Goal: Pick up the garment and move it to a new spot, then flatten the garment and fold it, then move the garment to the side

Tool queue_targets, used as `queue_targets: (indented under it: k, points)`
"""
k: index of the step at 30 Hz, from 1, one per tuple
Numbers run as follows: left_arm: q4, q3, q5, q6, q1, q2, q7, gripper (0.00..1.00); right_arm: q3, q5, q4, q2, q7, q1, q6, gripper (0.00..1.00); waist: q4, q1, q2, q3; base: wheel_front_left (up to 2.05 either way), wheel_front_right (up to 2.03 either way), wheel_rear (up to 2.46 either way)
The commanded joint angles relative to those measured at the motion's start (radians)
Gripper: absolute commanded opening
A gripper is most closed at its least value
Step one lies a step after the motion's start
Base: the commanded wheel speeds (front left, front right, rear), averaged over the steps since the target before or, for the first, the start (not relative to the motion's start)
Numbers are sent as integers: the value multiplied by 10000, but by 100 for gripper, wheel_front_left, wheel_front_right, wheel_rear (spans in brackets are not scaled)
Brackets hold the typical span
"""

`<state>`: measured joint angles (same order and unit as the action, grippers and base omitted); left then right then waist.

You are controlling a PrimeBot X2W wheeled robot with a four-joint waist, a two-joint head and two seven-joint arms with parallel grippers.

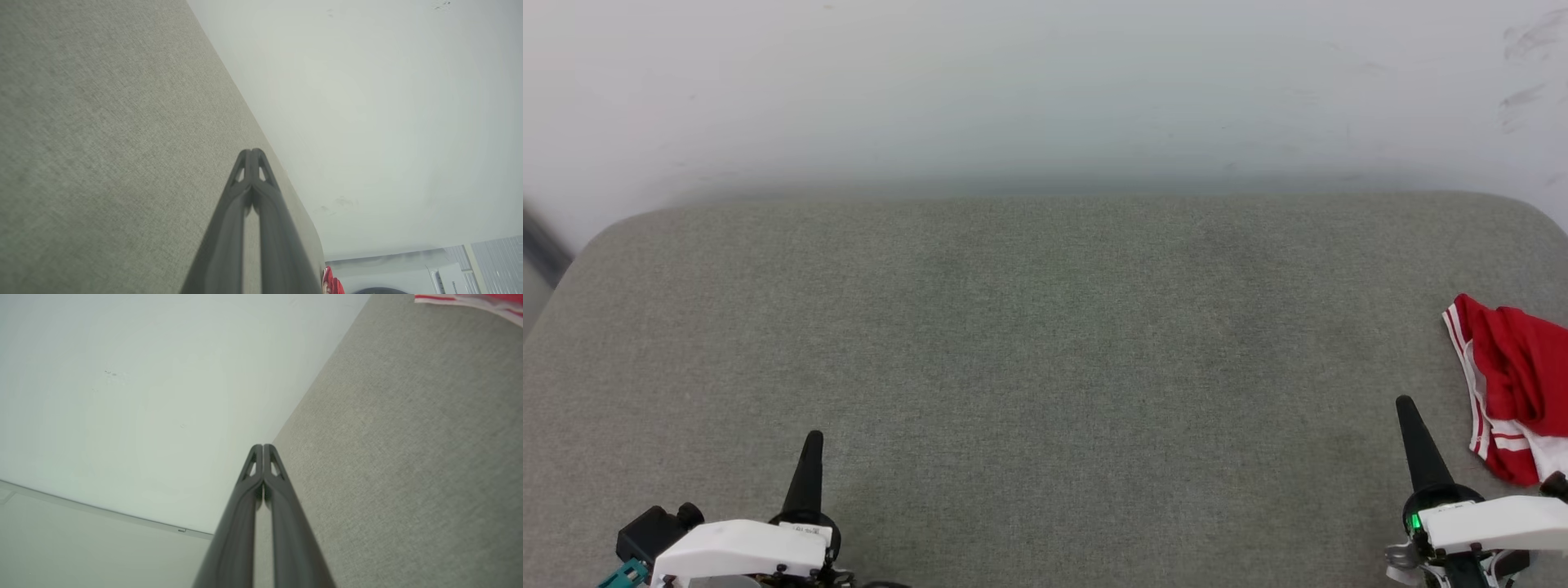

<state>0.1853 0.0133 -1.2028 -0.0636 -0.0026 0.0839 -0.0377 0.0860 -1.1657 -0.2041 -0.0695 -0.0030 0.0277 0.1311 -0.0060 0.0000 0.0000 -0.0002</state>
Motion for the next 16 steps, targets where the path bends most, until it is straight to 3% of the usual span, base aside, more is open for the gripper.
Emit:
queue_targets:
  k: [1,16]
  points:
    - [-25,68,-247,-94,-203,54,64,0,30,-275,23,16,56,258,-2,0,2,0,0,1,0,0,0]
    - [180,228,-1672,-291,-523,37,431,0,100,-1694,-117,64,415,455,-4,0,19,0,0,10,0,0,0]
